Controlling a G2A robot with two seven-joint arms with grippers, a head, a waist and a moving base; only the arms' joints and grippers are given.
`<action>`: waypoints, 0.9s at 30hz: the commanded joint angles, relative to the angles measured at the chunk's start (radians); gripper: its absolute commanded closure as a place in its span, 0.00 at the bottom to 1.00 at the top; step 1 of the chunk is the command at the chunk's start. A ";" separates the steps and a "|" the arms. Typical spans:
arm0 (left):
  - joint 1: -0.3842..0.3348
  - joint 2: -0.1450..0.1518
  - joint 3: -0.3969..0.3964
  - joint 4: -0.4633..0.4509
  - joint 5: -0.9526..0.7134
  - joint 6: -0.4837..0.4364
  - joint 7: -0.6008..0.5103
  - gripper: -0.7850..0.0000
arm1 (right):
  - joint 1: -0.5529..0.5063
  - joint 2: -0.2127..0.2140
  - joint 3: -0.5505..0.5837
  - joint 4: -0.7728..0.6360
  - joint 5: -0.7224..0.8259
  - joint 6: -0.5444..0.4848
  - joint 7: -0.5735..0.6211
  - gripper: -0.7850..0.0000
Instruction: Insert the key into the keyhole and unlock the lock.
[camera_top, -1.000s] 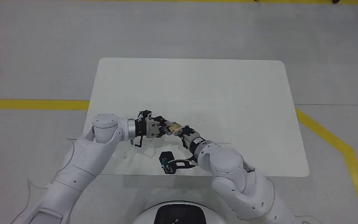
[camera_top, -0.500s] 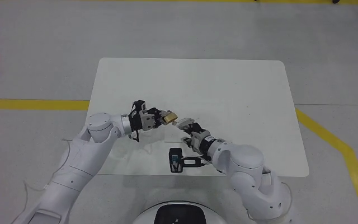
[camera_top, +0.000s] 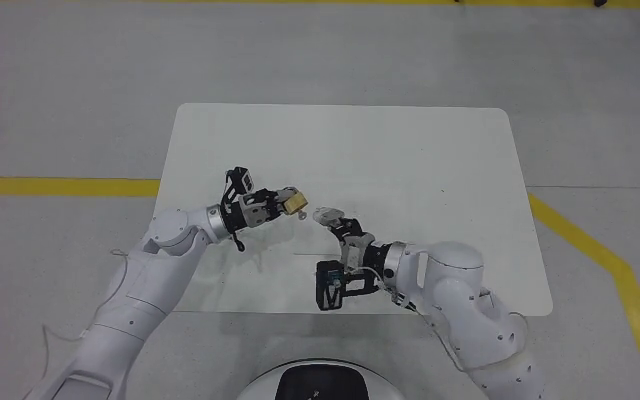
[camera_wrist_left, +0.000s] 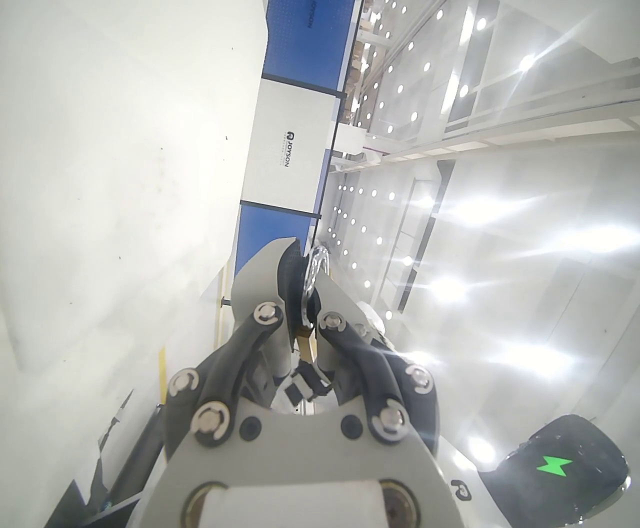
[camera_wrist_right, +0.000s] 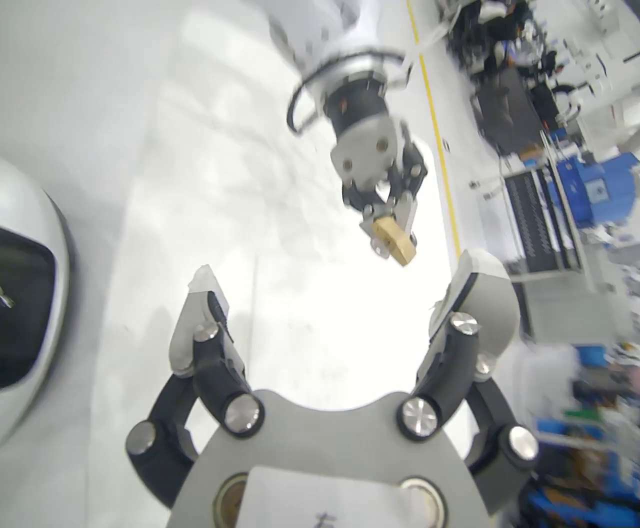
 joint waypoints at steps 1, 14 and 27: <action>-0.008 -0.003 0.002 0.014 -0.002 -0.023 -0.003 1.00 | 0.024 0.011 0.032 0.088 0.107 -0.018 -0.127 0.91; 0.005 -0.006 -0.011 0.012 0.048 -0.142 0.002 1.00 | 0.194 0.086 -0.144 0.276 0.208 -0.018 -0.156 1.00; 0.014 -0.010 -0.013 0.001 0.062 -0.138 -0.002 1.00 | 0.239 0.084 -0.176 0.327 0.248 0.036 -0.098 1.00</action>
